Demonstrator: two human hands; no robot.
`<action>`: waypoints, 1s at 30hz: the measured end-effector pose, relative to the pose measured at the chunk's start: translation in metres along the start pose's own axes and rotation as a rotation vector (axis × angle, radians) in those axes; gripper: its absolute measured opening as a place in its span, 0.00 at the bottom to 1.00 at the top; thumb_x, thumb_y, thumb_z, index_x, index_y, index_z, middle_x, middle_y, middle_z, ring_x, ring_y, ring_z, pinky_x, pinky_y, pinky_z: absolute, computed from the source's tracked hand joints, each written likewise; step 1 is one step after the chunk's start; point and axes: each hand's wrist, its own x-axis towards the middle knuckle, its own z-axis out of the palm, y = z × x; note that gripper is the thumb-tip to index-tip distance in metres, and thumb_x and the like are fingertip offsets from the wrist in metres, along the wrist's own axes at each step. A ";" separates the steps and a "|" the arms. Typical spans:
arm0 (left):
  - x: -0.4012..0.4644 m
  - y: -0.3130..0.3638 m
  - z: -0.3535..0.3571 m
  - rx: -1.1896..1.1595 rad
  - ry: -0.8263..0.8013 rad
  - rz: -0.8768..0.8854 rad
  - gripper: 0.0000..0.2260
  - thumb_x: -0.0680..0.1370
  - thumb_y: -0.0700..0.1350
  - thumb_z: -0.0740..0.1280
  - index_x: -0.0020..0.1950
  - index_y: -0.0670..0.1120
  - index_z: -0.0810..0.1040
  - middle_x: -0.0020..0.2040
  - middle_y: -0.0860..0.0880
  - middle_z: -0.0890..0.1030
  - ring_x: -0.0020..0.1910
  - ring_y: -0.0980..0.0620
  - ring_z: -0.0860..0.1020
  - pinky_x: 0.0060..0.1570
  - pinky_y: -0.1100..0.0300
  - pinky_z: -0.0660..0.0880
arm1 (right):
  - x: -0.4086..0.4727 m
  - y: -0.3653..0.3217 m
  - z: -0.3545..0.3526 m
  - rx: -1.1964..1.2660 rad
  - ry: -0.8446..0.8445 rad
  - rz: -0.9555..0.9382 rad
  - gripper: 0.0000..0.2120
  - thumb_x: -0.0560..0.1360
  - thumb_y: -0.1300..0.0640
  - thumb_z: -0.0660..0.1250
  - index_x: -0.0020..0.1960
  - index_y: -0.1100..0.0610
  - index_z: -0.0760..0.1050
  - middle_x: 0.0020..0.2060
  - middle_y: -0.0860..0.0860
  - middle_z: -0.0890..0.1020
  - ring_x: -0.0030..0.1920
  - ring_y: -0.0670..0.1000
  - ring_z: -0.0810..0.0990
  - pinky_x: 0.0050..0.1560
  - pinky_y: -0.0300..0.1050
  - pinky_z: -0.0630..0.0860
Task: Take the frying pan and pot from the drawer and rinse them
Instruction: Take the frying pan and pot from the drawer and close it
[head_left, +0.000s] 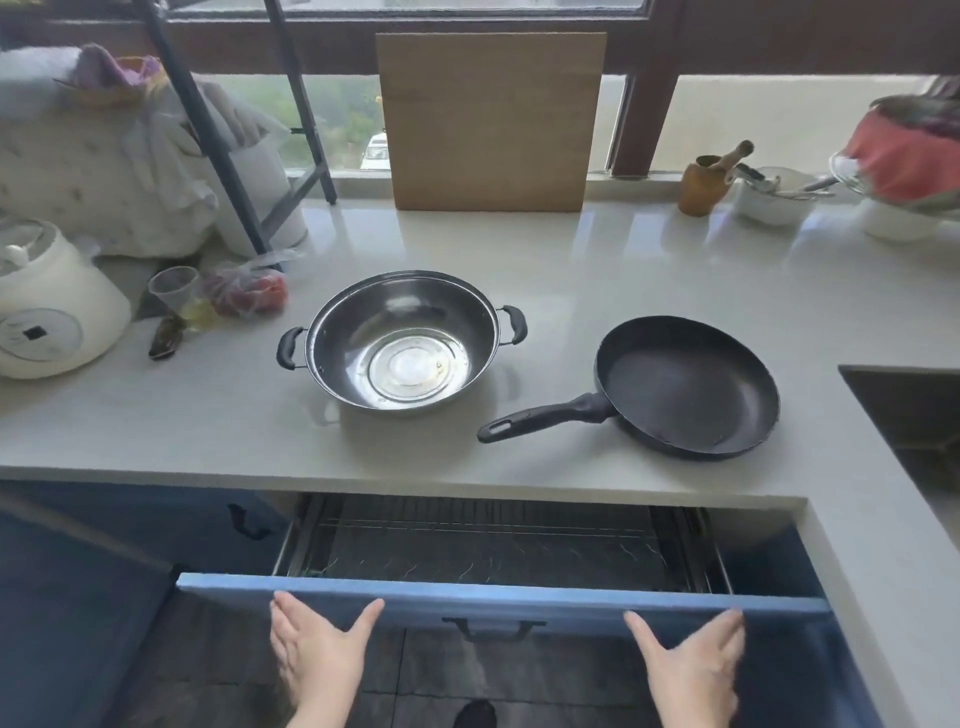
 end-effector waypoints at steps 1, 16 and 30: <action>0.006 0.006 0.002 0.000 -0.004 -0.002 0.57 0.66 0.63 0.75 0.79 0.42 0.41 0.80 0.42 0.47 0.78 0.41 0.48 0.76 0.44 0.52 | 0.005 -0.006 0.002 -0.006 -0.005 -0.009 0.61 0.64 0.38 0.76 0.79 0.61 0.42 0.78 0.58 0.52 0.73 0.63 0.61 0.65 0.65 0.66; 0.073 0.067 0.030 0.154 -0.181 0.105 0.42 0.71 0.57 0.74 0.72 0.31 0.62 0.70 0.34 0.67 0.72 0.36 0.62 0.68 0.43 0.64 | 0.055 -0.072 0.040 -0.080 -0.101 -0.156 0.53 0.69 0.46 0.76 0.79 0.61 0.46 0.78 0.57 0.54 0.74 0.61 0.62 0.65 0.63 0.66; 0.036 0.110 0.013 0.380 -0.510 0.489 0.45 0.72 0.64 0.68 0.79 0.42 0.53 0.74 0.43 0.65 0.74 0.45 0.63 0.71 0.57 0.60 | 0.062 -0.059 -0.007 -0.010 -0.173 -0.149 0.50 0.70 0.47 0.76 0.79 0.57 0.48 0.77 0.56 0.57 0.75 0.57 0.61 0.70 0.60 0.65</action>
